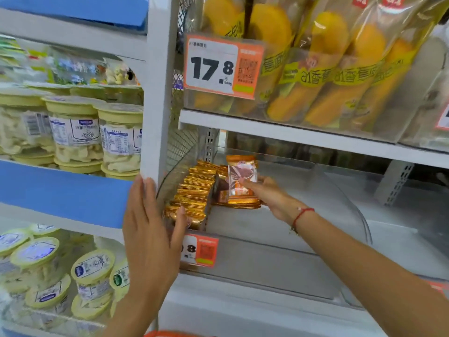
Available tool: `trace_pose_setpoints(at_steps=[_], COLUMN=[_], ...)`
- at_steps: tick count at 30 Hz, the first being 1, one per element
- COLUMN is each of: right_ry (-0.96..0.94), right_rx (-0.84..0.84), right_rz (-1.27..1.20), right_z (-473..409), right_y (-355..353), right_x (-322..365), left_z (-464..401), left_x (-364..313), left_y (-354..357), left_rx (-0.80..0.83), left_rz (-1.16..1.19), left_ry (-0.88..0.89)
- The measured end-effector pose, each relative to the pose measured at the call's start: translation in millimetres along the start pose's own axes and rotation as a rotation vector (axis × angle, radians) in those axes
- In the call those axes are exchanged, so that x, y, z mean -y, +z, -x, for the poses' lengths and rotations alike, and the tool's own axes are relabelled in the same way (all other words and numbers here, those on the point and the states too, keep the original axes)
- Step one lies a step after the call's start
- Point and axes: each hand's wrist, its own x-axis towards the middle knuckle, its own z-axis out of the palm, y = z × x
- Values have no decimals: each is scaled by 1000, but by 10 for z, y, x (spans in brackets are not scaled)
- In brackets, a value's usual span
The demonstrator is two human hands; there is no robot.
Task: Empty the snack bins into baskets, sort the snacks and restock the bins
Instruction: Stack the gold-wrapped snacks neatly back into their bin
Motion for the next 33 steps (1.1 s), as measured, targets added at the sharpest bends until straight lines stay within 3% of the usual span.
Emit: trace_pose_setpoints(at_steps=[7, 12, 18, 23, 27, 29, 33], right_ry=[11, 63, 95, 49, 104, 64, -195], right_rx=[5, -80, -1, -79, -49, -62, -171], right_rz=[58, 38, 19, 215, 190, 256, 404], right_z=[-431, -488, -492, -437, -458, -446, -409], right_y=[295, 308, 321, 350, 318, 299, 250], right_x=[-128, -237, -259, -249, -252, -237, -200], left_z=[4, 14, 13, 6, 17, 17, 11], left_x=[30, 28, 28, 21, 22, 25, 30], left_y=[61, 57, 46, 47, 39, 35, 28], left_rx=[-52, -56, -51, -41, -40, -37, -27], left_rz=[66, 79, 76, 73, 80, 83, 81], left_ry=[19, 31, 23, 14, 13, 15, 17])
